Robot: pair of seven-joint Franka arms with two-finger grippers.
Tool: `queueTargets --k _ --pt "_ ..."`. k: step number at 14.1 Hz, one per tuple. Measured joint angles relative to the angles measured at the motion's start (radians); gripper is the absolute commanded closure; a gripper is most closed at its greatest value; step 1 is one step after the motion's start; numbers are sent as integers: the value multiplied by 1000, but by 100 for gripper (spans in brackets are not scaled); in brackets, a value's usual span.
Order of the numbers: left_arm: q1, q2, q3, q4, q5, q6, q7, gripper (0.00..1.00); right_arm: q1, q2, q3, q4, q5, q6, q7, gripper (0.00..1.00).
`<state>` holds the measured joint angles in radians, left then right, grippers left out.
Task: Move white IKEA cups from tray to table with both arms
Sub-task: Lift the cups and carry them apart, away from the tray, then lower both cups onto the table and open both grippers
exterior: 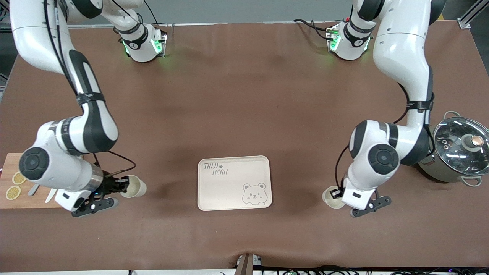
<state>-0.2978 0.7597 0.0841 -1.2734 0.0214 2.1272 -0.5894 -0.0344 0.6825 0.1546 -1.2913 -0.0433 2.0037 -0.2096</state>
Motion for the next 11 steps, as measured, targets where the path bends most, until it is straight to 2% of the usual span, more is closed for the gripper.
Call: queueTargets --k 5,11 --pt "97 0 -15 -23 0 -2 105 100 -56 22 0 -16 0 5 -134 100" --pt "177 6 -17 -43 -32 -2 183 100 -68 109 -4 -18 0 81 -225 100"
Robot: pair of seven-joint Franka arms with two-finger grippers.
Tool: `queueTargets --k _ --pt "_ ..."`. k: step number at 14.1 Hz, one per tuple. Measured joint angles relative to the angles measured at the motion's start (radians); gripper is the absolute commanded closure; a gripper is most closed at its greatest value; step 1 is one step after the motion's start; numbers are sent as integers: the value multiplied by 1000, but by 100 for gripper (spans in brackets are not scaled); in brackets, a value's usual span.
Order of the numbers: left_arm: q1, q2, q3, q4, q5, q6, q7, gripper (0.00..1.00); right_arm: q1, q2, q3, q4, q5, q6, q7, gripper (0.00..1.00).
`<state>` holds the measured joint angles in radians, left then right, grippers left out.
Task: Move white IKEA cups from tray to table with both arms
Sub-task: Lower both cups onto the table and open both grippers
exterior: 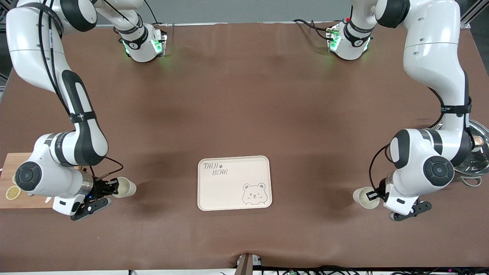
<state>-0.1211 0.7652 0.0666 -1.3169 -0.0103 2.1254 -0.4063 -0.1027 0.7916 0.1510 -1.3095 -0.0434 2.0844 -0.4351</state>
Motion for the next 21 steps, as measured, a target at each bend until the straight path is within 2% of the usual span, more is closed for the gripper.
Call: queueTargets --k 9,10,11,12,13,15,16,19,21 --pt "26 52 -1 -5 -3 12 8 100 -8 50 1 -16 0 68 -14 100" --pt "26 55 -1 -5 -3 12 8 100 -8 51 1 -16 0 70 -15 90" --pt "26 57 -1 -5 -3 12 8 95 -8 51 1 -16 0 70 -15 48" --pt "26 58 -1 -5 -3 12 8 81 -8 51 1 -16 0 71 -15 12" --pt "26 59 -1 -5 -3 13 8 64 -8 51 1 -16 0 72 -16 0" --pt "27 59 -1 -5 -3 16 8 46 -8 51 1 -16 0 73 -17 0" --pt "27 59 -1 -5 -3 18 8 26 -8 51 1 -16 0 73 -17 0" --pt "31 59 -1 0 -3 26 8 5 -8 51 1 -15 0 75 -17 0" --pt "31 56 -1 6 -3 29 10 0 -8 51 1 -10 0 75 -17 0"
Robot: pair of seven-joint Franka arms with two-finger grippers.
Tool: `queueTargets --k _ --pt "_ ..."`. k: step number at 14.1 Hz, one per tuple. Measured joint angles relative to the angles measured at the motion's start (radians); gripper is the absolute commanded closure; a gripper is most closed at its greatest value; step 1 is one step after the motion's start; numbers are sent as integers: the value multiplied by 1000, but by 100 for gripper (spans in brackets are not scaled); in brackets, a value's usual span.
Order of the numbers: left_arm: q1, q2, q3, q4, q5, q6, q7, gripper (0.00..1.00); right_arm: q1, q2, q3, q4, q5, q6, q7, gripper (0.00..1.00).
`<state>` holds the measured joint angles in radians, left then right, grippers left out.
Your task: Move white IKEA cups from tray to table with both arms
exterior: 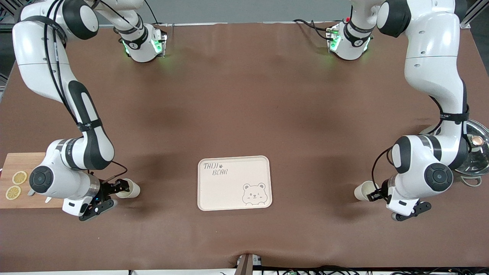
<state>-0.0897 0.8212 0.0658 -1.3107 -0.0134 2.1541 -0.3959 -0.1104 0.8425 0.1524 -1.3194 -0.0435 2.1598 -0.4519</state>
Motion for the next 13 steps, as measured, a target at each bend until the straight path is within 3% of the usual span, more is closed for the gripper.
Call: queueTargets --k 5,10,13 --pt "0 -40 -1 6 0 1 85 0 0 -8 6 27 0 -56 7 0" --pt "1 -145 -1 0 0 -44 183 0 3 -41 15 186 0 -368 110 0" --pt "1 -226 -2 -32 0 -81 231 0 5 -123 17 265 0 -493 226 0"
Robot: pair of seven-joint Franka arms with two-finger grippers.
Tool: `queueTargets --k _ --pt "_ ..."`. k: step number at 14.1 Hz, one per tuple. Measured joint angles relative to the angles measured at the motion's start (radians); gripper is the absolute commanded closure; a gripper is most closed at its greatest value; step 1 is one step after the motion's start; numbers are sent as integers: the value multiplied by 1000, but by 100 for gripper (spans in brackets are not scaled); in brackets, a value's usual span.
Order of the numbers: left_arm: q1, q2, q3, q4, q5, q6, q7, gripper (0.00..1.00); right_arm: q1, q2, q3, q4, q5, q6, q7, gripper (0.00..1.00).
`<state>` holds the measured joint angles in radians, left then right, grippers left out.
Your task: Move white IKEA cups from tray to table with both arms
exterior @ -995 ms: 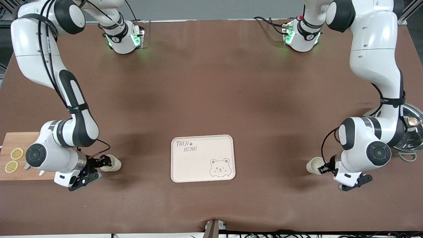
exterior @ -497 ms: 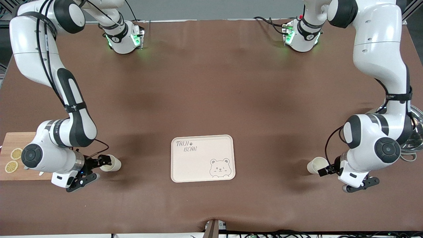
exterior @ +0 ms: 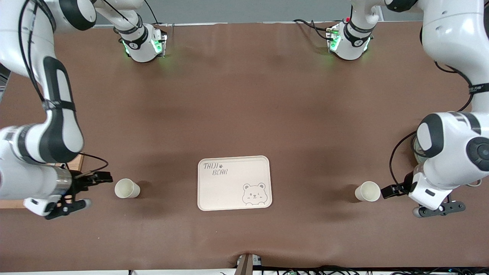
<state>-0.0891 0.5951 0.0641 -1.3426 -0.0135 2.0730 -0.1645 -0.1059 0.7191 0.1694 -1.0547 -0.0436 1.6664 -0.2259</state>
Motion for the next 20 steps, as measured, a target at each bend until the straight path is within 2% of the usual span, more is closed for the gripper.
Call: queueTargets --k 5,8,10,13,15,20 --pt "0 -127 -1 -55 0 -89 68 0 -27 -268 -10 23 0 -293 76 0" --pt "1 -192 -1 -58 0 -165 87 0 -93 -382 -11 -6 1 -378 81 0" --pt "1 -234 -1 -60 0 -208 87 0 -106 -438 -11 -80 1 -361 108 0" --pt "1 -293 -2 -60 0 -257 87 0 -102 -522 1 -265 2 -224 146 0" --pt "1 -331 -2 -59 0 -287 87 0 -102 -562 3 -350 2 -171 149 0" --pt "1 -371 -2 -38 0 -391 87 0 -102 -584 4 -377 3 -150 150 0"
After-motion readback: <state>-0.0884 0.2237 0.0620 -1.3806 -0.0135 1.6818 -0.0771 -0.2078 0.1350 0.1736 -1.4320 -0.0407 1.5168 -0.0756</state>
